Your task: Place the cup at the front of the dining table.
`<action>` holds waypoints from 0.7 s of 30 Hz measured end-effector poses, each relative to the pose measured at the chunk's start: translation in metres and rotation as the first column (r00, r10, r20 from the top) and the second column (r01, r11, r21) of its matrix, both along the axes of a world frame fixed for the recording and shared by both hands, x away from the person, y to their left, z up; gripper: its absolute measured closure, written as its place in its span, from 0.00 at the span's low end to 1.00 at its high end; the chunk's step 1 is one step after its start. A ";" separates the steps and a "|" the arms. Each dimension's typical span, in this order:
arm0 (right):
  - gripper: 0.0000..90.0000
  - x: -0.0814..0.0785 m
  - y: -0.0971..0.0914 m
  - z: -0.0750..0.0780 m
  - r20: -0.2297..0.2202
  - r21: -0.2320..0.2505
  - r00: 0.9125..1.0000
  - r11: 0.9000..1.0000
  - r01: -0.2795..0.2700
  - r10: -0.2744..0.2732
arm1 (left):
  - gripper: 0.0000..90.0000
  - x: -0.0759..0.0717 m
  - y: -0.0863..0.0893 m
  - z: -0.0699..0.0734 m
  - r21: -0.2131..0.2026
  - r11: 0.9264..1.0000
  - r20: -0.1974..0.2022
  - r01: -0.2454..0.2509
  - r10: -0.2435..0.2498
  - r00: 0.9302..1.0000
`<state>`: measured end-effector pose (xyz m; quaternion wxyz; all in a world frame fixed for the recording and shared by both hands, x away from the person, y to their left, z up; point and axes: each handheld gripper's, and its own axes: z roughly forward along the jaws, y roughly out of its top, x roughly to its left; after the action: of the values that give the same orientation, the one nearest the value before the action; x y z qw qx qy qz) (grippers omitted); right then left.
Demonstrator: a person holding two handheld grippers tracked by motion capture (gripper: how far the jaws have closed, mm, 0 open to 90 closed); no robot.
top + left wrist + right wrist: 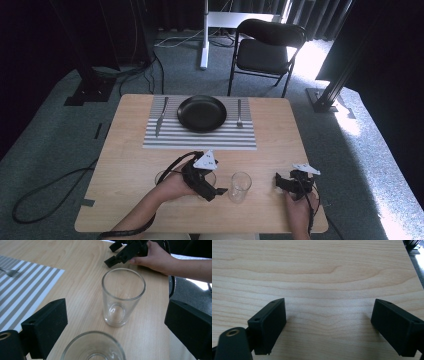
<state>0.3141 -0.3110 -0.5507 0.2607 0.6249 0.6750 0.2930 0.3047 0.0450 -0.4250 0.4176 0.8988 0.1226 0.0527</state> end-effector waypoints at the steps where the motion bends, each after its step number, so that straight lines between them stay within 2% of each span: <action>1: 0.14 0.000 0.000 0.000 0.000 0.000 1.000 1.000 0.000 0.000 | 0.06 0.000 -0.003 -0.001 0.004 1.000 -0.003 0.002 -0.002 1.000; 11: 0.14 0.000 0.000 0.000 0.000 0.000 1.000 1.000 0.000 0.000 | 0.06 0.002 -0.025 -0.003 0.055 0.998 -0.009 0.035 -0.034 0.999; 21: 0.14 0.000 0.000 0.000 0.000 0.000 1.000 1.000 0.000 0.000 | 0.06 0.003 -0.049 -0.004 0.123 0.991 -0.021 0.051 -0.048 0.999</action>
<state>0.3141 -0.3111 -0.5507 0.2607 0.6249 0.6751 0.2930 0.3077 -0.0041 -0.4287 0.3612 0.9261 0.1005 0.0417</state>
